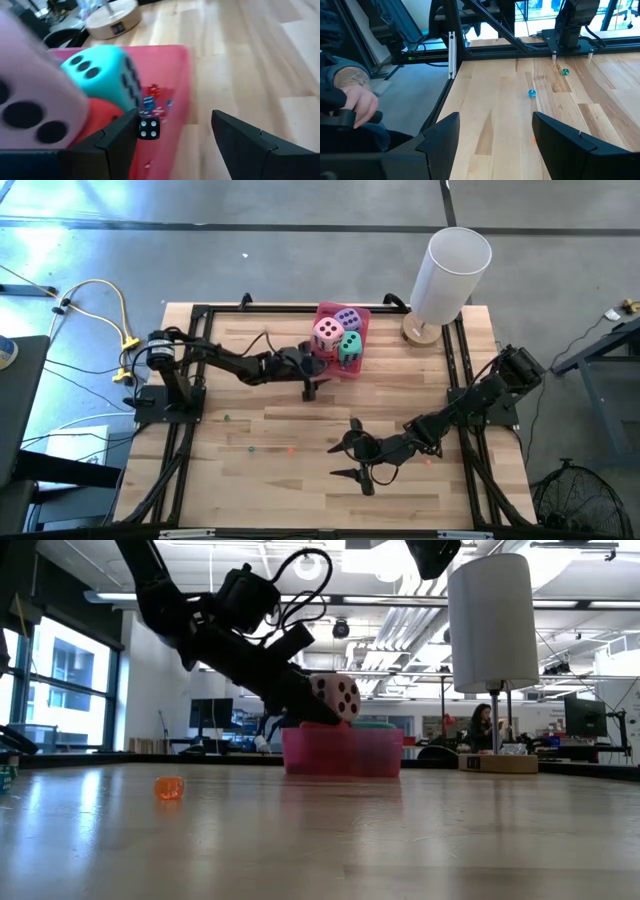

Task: Pick & Place Dice
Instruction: Put the small black dice into the bin, then put the right small orange dice into the bin

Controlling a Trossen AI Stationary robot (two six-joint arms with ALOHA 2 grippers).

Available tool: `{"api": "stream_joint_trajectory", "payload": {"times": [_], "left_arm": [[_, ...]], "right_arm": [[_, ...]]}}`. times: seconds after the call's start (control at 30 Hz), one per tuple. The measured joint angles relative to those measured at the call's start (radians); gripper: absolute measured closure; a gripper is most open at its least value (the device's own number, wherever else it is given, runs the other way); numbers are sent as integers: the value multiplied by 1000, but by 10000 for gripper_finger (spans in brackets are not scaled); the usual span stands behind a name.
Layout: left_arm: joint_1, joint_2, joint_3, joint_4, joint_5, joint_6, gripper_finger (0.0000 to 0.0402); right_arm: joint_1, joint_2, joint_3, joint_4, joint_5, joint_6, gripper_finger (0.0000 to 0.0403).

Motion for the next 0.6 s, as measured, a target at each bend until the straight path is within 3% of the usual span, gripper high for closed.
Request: {"api": "stream_joint_trajectory", "payload": {"times": [0.6], "left_arm": [[48, 6, -2, -54, 53, -76, 159]], "right_arm": [[0, 0, 0, -1, 8, 0, 160]]}}
